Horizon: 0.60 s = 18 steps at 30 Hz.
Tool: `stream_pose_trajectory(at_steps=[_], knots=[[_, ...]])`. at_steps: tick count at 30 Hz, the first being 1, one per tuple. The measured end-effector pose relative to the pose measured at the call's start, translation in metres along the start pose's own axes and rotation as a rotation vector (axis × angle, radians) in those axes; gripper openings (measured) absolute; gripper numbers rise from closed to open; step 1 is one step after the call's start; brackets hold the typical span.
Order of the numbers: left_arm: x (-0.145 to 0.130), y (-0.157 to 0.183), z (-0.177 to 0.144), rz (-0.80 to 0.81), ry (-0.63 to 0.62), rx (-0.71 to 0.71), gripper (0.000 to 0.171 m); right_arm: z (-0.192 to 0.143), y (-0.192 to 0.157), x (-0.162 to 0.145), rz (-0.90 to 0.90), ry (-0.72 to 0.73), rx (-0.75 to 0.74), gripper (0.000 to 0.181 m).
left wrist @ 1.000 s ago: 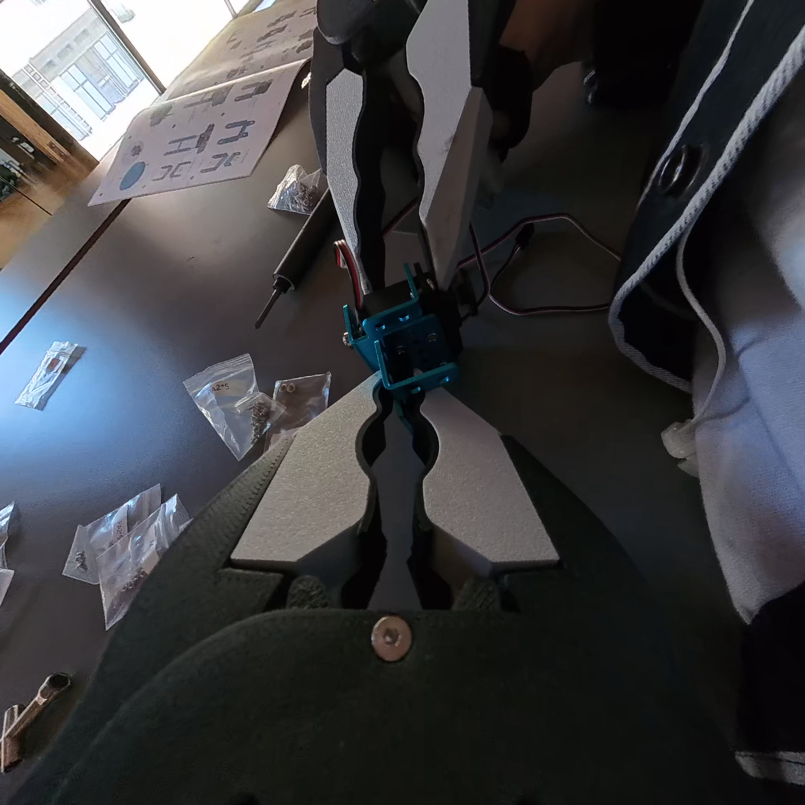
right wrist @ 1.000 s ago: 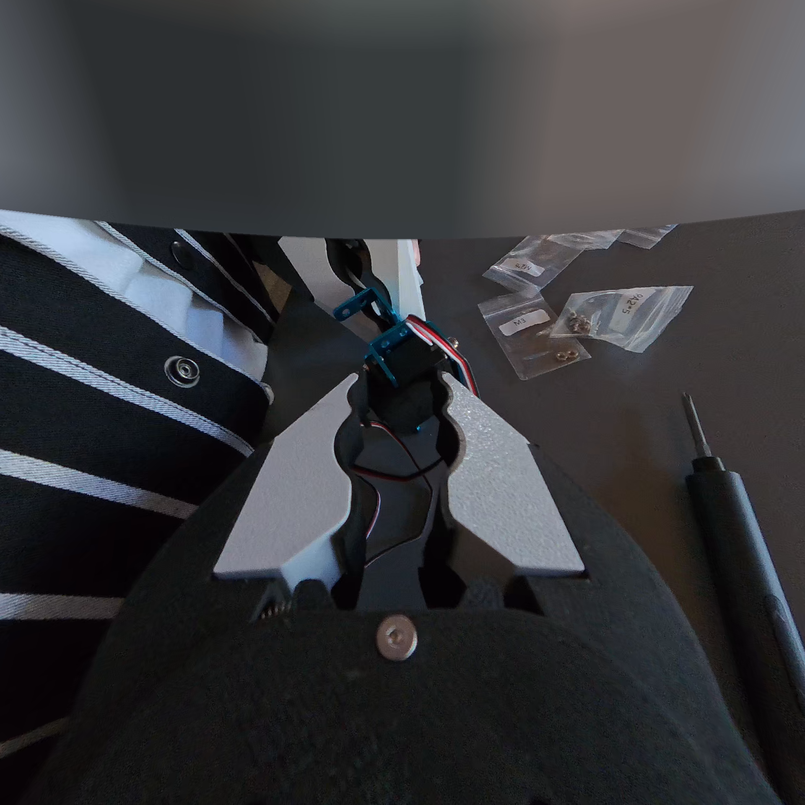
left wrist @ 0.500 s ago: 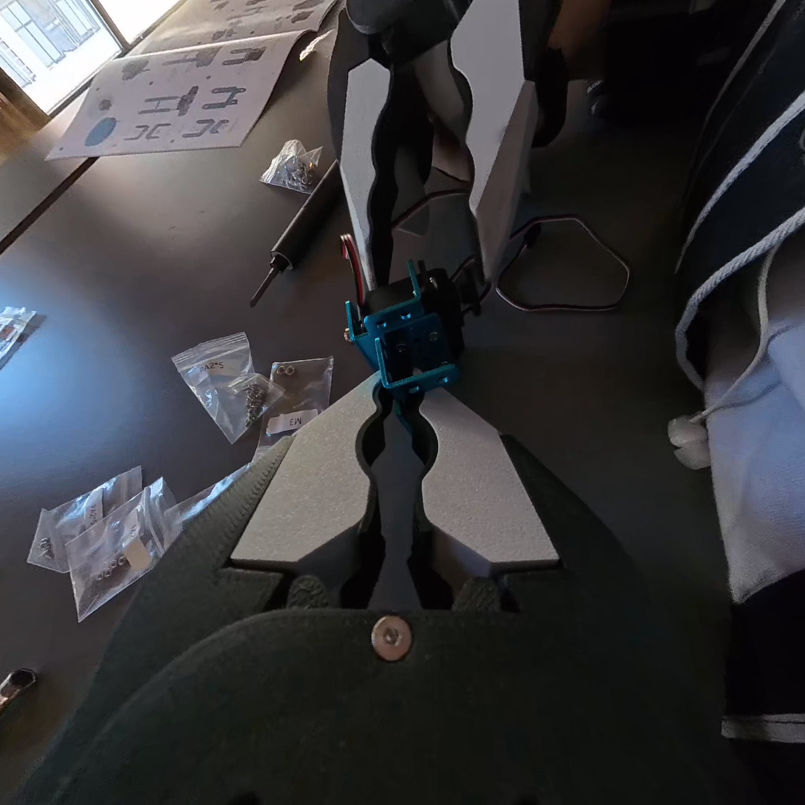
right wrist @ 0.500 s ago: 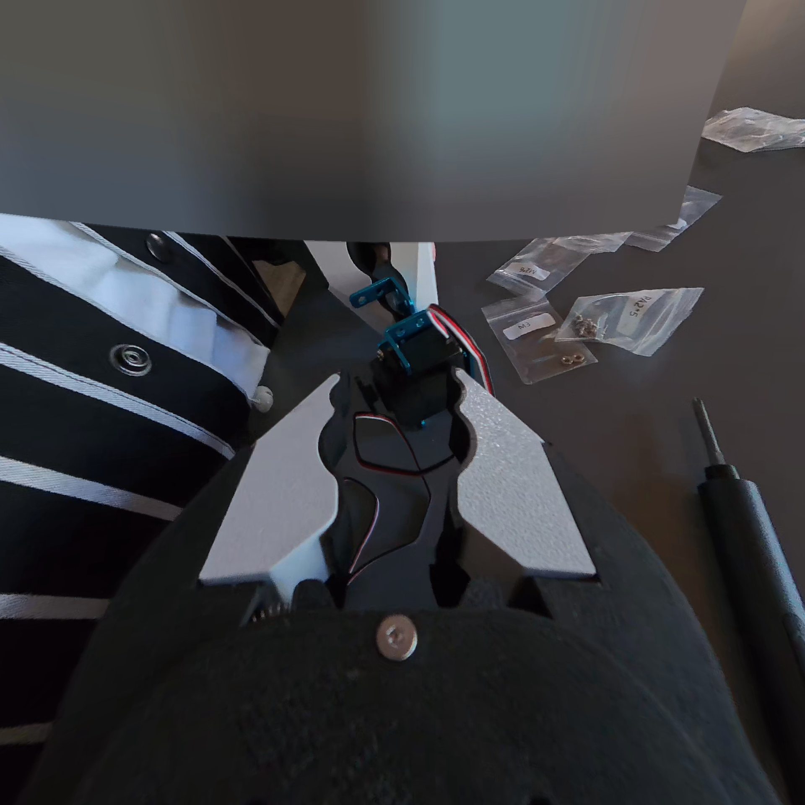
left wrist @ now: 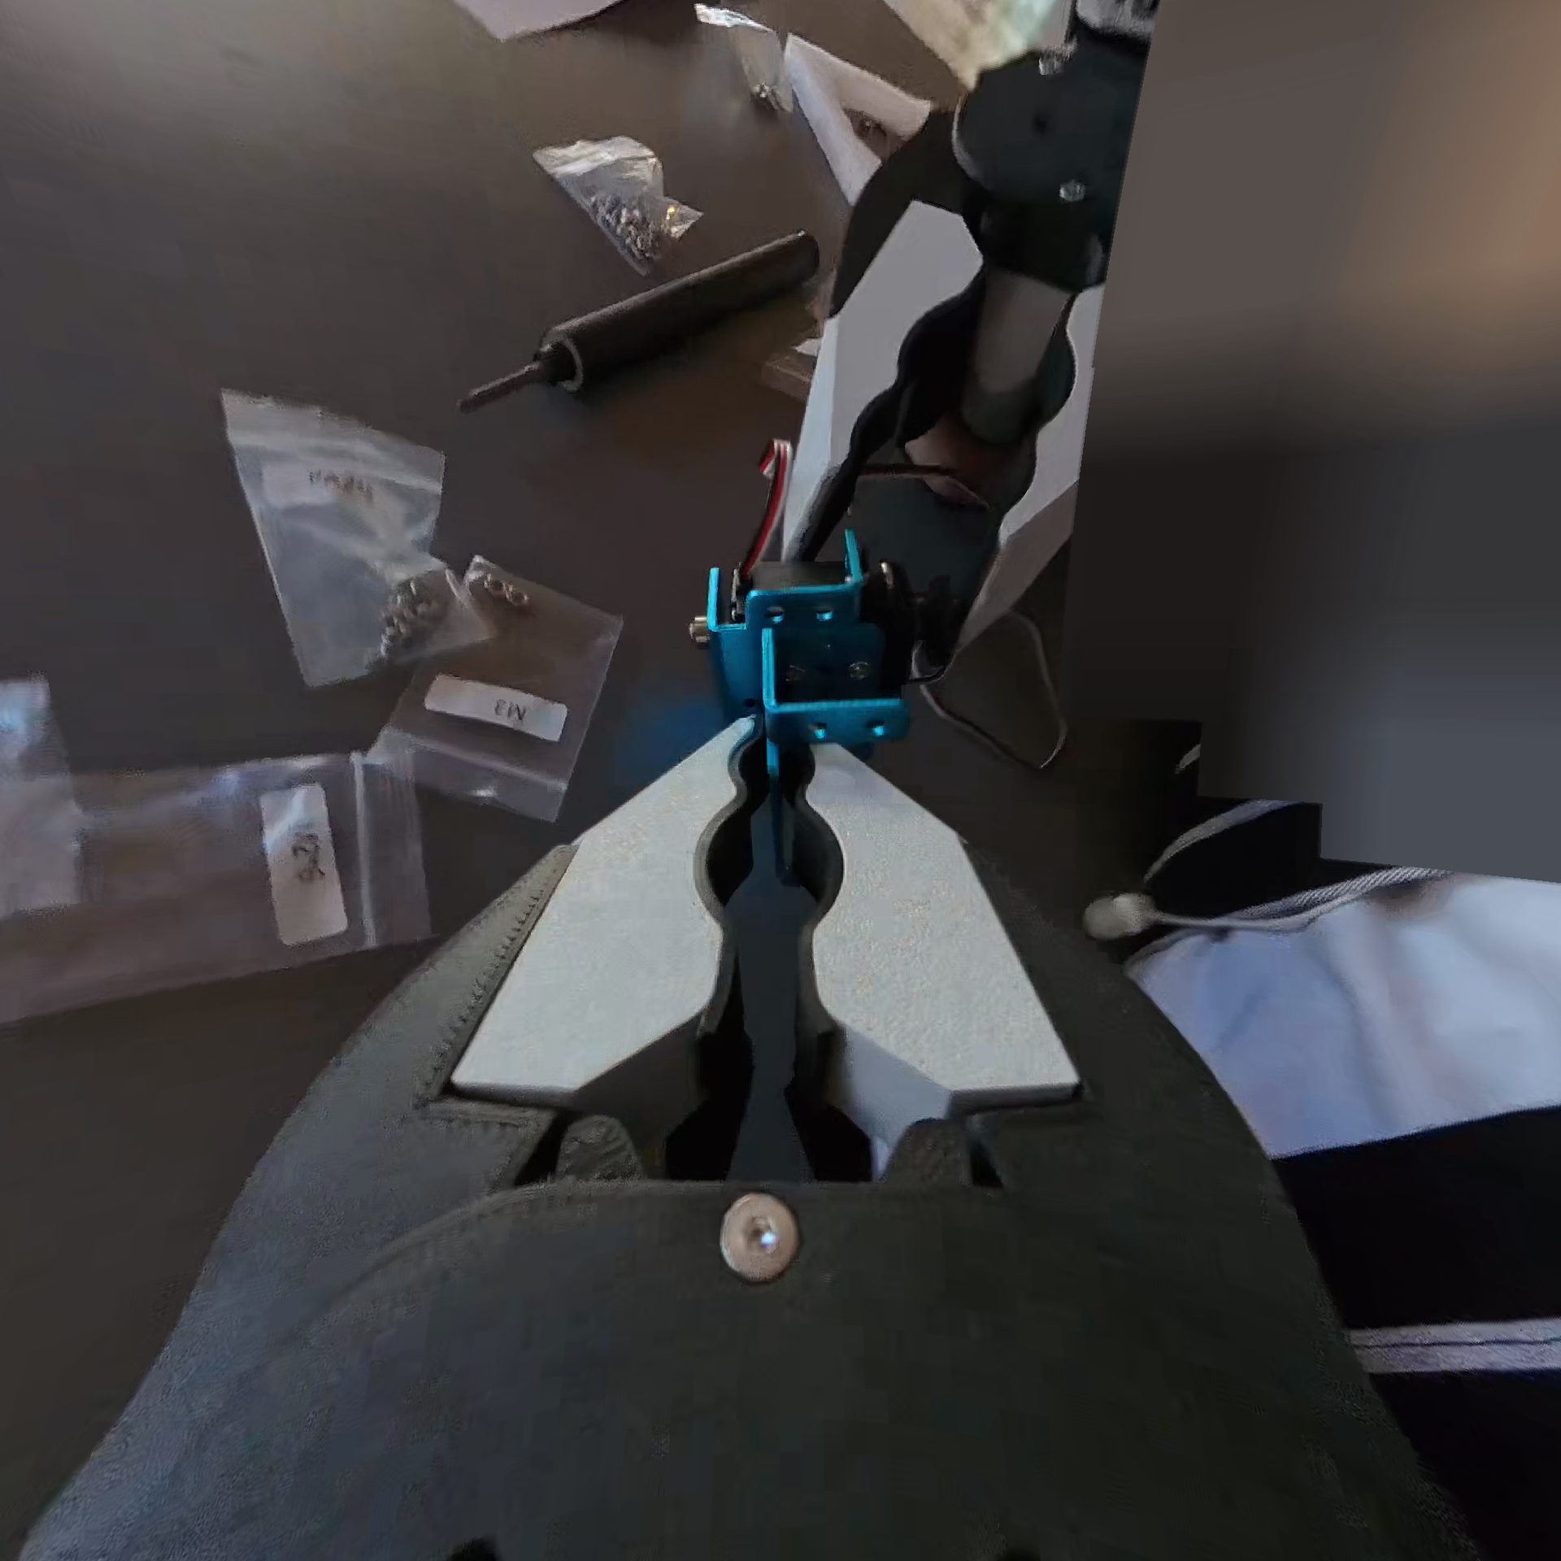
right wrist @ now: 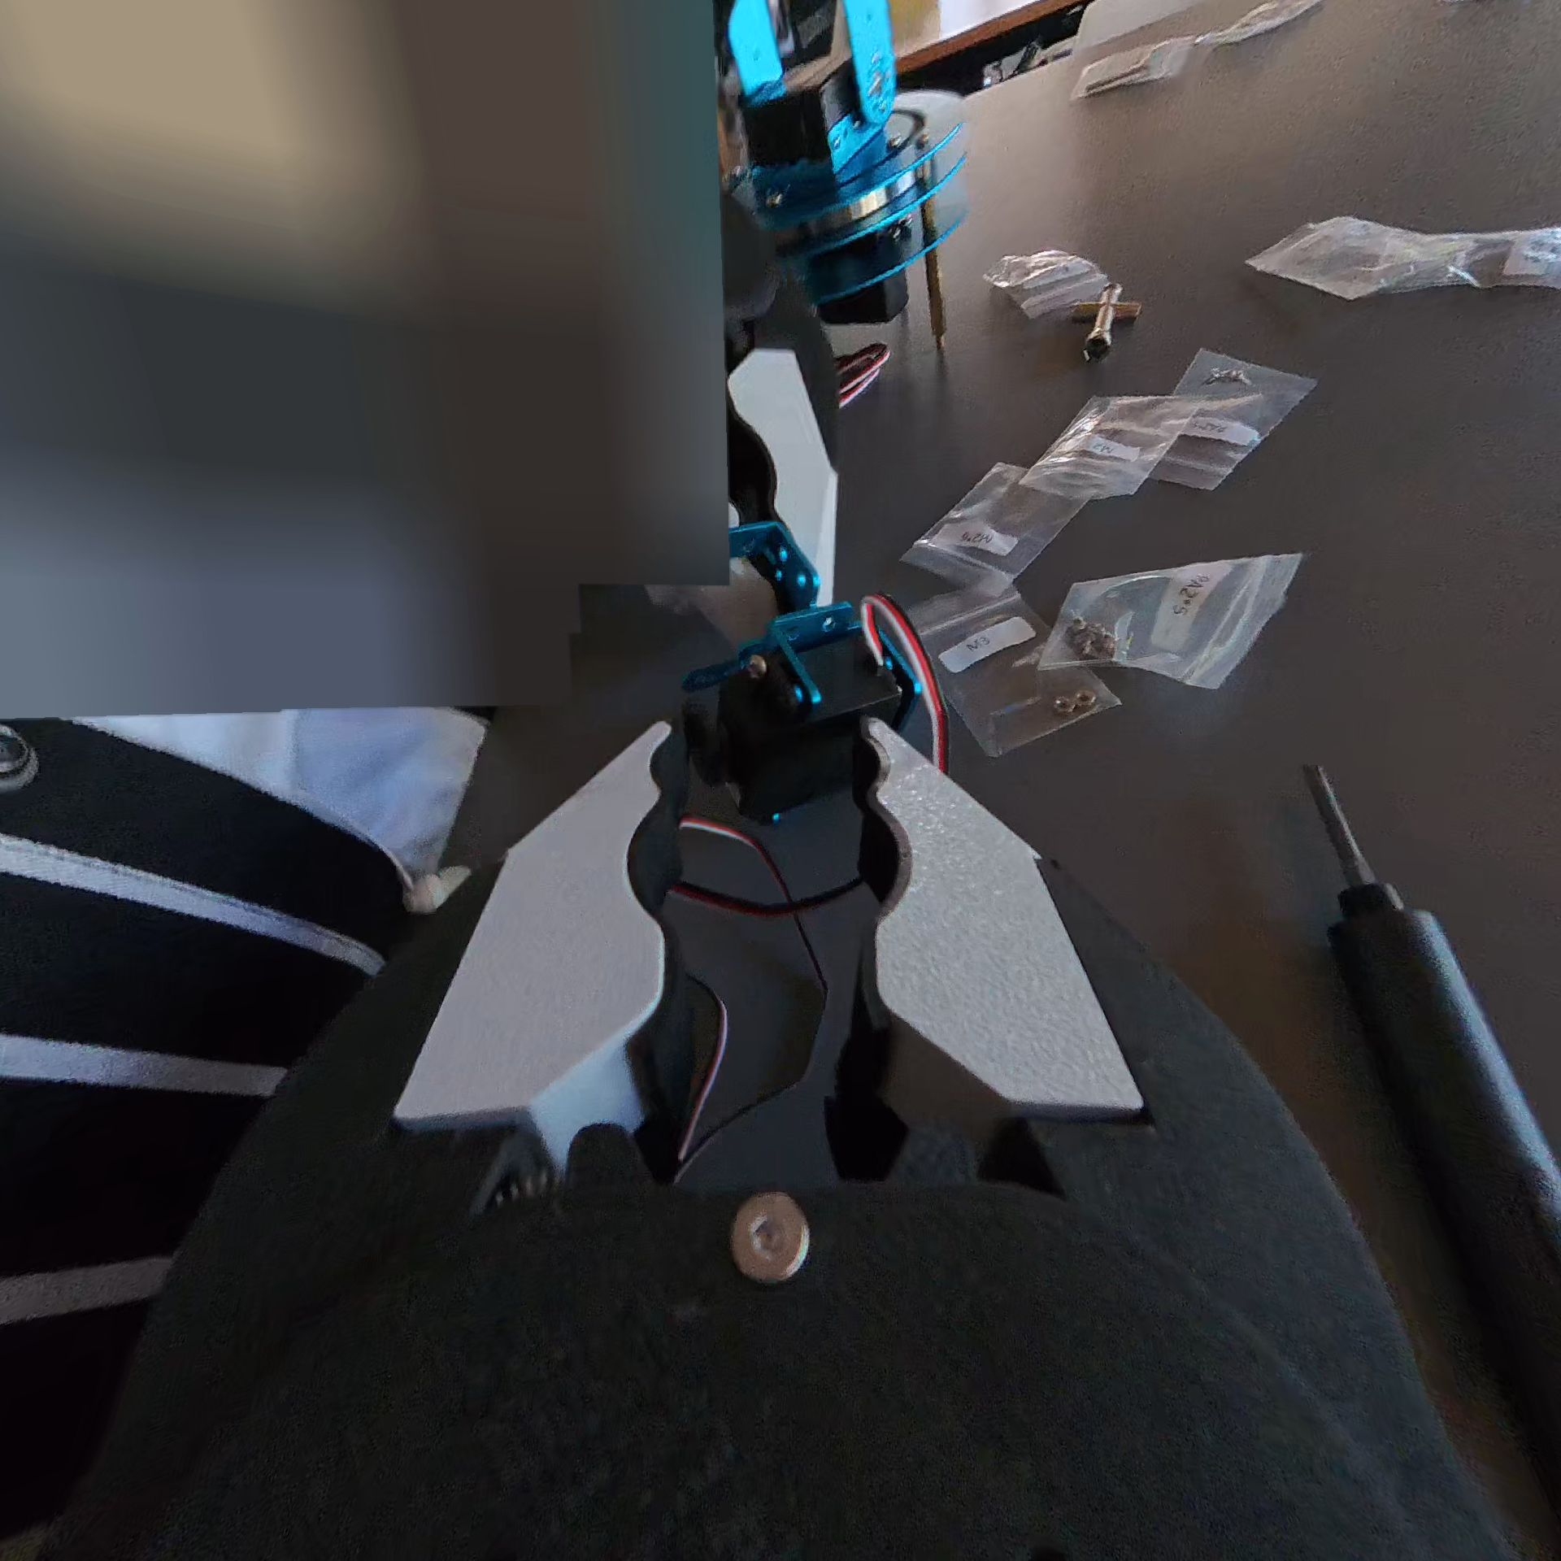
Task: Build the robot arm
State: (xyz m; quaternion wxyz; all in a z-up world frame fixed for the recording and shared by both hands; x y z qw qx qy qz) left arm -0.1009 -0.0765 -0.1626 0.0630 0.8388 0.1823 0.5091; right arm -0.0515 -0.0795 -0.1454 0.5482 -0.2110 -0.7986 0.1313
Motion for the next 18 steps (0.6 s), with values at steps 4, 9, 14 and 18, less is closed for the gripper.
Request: stream_pose_trajectory(at_steps=[4,9,14,18], knots=[[-0.001,0.003,-0.002,-0.255,0.044,-0.087,0.0,-0.002,0.002,0.007,0.145,0.054,0.059,0.034],[0.004,0.01,-0.006,-0.514,0.134,-0.196,0.0,-0.006,-0.003,0.02,0.096,0.122,0.033,0.038],[0.022,0.016,-0.014,-0.741,0.298,-0.334,0.0,-0.016,-0.013,0.037,0.045,0.207,0.028,0.044],[0.034,0.02,-0.017,-0.864,0.397,-0.415,0.0,-0.03,-0.018,0.049,-0.038,0.27,-0.014,0.046]])
Point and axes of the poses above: each gripper's, where its closed fingertips meet, z out along the fingers, x out of its top, y = z × x across the jaws, the point moved 2 cm from there along -z, back along the fingers, and after that the axes turned 9 degrees about z, right-handed, at the moved point
